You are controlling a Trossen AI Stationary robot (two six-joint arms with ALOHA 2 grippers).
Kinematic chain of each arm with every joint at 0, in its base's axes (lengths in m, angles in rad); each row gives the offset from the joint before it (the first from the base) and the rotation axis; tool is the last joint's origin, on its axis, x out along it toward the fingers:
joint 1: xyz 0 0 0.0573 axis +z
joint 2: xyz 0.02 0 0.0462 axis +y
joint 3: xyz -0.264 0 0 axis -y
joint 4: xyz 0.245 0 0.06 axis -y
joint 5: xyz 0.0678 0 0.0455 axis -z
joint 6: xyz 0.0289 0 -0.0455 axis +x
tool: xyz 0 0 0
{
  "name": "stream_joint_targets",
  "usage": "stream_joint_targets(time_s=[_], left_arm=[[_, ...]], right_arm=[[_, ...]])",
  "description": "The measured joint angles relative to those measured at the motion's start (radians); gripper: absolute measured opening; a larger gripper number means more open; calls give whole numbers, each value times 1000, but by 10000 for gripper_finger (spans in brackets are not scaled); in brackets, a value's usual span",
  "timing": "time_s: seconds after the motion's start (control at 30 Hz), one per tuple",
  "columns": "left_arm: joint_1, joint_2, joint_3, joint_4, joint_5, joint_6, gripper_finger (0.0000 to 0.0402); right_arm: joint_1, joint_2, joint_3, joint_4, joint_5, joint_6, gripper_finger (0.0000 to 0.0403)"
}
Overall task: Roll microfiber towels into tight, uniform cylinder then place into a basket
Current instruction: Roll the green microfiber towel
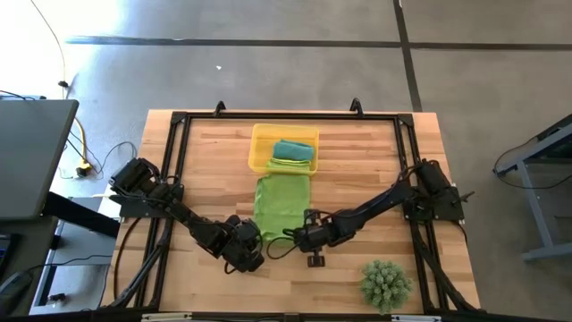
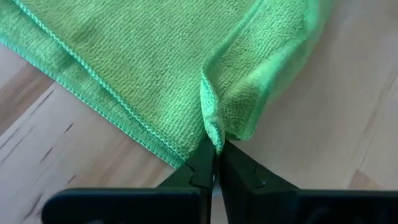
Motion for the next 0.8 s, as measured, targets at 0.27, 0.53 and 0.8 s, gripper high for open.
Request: stream_joint_targets(time_s=[0.27,0.53,0.8], left_arm=[[0,-12,0,-7,32,76,50],[3,-164,1,-61,60,219,83],[-30,-250,1,-54,48,335,85]], right_arm=[[0,57,5,12,1,3,83],[0,55,3,9,-5,0,83],[0,57,2,11,-7,0,83]])
